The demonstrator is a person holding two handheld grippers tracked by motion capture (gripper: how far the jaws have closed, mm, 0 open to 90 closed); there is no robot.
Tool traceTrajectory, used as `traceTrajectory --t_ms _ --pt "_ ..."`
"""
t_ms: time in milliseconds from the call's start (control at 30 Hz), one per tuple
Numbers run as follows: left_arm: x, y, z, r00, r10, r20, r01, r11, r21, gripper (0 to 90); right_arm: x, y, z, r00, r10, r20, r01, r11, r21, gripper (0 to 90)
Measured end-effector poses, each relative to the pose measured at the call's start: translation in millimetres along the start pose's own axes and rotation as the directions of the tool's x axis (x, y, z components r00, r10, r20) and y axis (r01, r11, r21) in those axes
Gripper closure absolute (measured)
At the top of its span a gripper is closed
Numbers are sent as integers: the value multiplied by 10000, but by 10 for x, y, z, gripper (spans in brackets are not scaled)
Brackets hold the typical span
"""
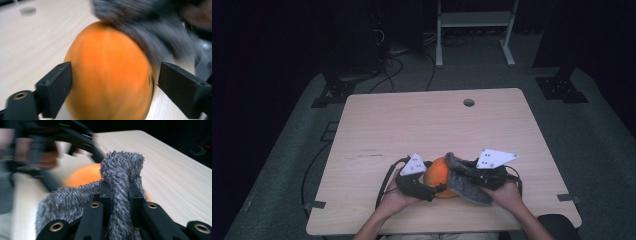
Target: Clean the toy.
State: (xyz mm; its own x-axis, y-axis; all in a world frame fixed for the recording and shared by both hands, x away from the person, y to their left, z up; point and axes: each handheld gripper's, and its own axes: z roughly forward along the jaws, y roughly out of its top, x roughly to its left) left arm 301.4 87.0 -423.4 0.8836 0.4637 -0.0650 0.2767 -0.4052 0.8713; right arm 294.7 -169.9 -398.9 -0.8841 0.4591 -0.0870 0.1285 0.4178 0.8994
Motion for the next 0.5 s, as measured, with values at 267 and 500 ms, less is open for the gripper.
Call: traceTrajectory --t_ms 267,500 --pt "11 -92 -46 9975 496 -504 -480 9983 322 344 -49 -7 17 9997 245 51 -245 9997 73 777" --pt "62 -17 -102 9998 24 -210 -28 9998 -187 134 -133 -96 -53 9984 485 291 -490 9987 159 776"
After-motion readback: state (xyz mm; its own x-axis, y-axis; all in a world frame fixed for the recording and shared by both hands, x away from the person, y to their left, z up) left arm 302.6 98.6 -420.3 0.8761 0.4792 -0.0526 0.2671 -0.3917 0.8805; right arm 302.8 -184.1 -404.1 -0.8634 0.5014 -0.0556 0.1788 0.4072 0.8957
